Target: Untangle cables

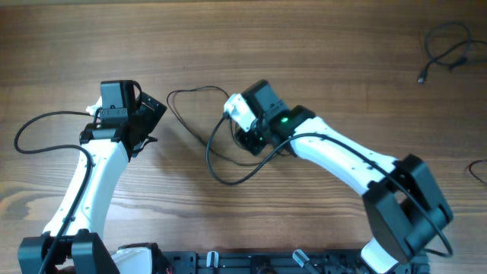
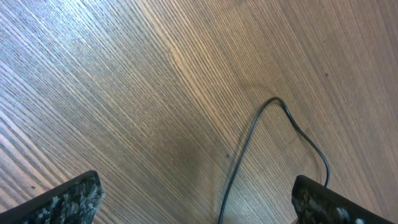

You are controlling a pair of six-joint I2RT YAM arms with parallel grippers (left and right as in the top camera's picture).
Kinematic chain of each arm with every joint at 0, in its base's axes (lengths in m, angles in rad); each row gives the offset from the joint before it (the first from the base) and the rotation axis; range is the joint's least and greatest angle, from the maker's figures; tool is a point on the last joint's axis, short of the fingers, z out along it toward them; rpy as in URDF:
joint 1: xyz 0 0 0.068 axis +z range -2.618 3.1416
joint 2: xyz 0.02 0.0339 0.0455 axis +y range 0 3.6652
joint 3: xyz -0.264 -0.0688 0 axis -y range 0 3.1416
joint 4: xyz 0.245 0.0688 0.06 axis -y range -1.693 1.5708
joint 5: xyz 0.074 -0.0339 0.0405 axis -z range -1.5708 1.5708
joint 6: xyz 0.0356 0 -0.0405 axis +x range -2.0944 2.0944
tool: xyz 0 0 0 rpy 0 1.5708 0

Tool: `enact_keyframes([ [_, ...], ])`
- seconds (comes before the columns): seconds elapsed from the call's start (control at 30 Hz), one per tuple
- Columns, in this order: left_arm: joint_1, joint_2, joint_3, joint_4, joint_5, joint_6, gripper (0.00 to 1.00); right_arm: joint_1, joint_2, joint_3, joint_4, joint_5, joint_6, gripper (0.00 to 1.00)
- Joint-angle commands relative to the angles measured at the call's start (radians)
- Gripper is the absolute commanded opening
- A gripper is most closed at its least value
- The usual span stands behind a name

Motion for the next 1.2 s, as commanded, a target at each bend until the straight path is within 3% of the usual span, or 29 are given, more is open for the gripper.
enact_keyframes([
  [0.0,0.005,-0.015,-0.001,-0.002,0.009,-0.01,1.0,0.024,0.066,0.005,-0.004,0.03,-0.077,0.77],
  [0.1,0.005,-0.015,-0.001,-0.01,0.009,-0.01,1.0,0.027,0.076,0.005,-0.01,0.042,-0.077,0.88],
  [0.3,0.005,-0.014,-0.001,-0.016,0.009,-0.01,1.0,0.029,0.105,0.004,0.018,0.056,-0.18,0.99],
  [0.43,0.018,-0.015,-0.001,-0.032,0.001,-0.009,1.0,0.055,0.172,0.005,0.01,0.052,-0.173,1.0],
  [0.73,0.194,-0.015,-0.001,0.013,0.13,-0.01,1.0,0.149,0.211,0.005,-0.048,0.037,-0.126,1.0],
  [0.97,0.203,-0.015,-0.001,0.0,0.129,-0.01,1.0,0.138,0.212,0.026,-0.075,0.047,-0.089,1.0],
  [1.1,0.203,-0.015,-0.001,-0.001,0.129,-0.01,1.0,0.116,0.212,0.114,-0.196,-0.098,-0.086,1.0],
  [1.17,0.203,-0.015,-0.001,-0.001,0.129,-0.01,1.0,0.113,0.212,0.143,-0.247,-0.186,-0.154,1.0],
])
